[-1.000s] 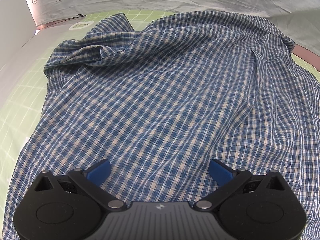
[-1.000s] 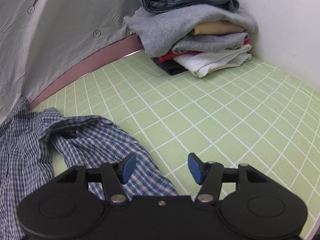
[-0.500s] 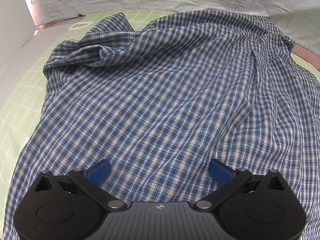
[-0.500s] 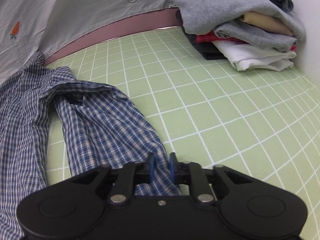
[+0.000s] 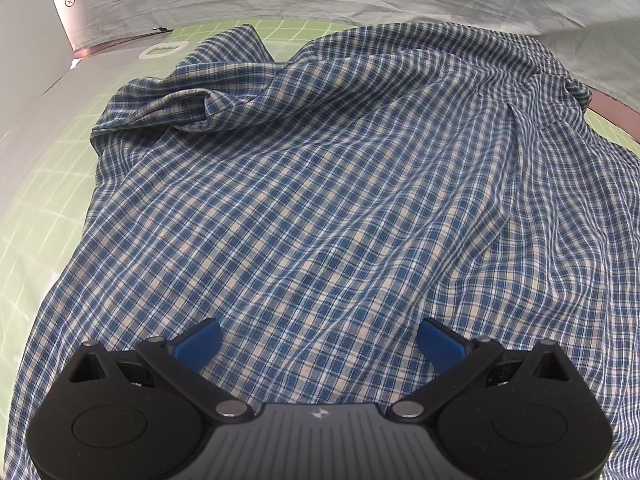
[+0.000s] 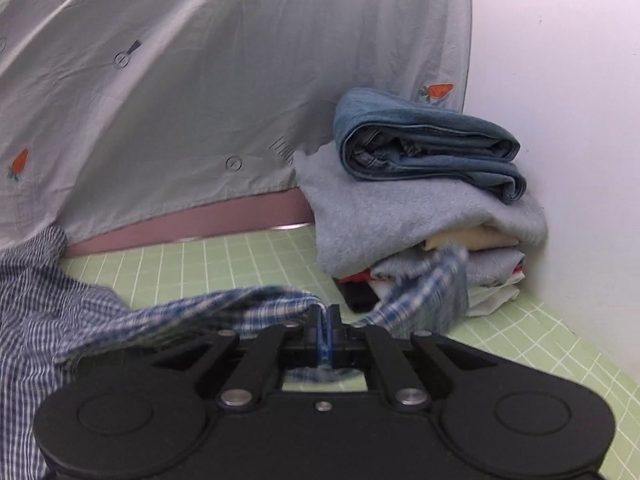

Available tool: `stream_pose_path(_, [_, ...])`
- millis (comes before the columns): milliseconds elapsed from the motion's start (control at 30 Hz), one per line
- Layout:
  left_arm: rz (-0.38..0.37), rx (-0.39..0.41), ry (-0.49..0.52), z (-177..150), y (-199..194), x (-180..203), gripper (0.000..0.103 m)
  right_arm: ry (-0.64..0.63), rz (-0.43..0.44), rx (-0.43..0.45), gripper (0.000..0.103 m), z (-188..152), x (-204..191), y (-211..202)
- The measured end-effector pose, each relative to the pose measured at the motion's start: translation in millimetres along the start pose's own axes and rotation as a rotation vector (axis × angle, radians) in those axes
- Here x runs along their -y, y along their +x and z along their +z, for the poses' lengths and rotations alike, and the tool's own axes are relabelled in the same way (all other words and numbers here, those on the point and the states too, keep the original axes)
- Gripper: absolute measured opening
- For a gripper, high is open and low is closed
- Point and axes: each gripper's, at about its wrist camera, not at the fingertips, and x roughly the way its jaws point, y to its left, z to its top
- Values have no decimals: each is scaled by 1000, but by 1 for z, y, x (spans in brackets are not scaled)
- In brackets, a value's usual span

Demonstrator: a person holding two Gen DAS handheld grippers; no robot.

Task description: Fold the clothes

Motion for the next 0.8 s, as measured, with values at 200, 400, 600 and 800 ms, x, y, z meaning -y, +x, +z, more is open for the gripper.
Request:
stream_pose_path(200, [-3,-2,8,0,0,-2,103,45,25,-276,3,-80,-9,7])
stream_pose_path(400, [-4,-4,9,-1,-1,-2,103,168,7,-278,34,-86,-1,1])
stream_pose_path(600, [-1,-4,4,0,-1,-2,103,213,-59,-189,57,-67,9,7])
stream_pose_path(800, [0,-5,4,1,1,-1,103,136,-66,-257,75,-61,6,40])
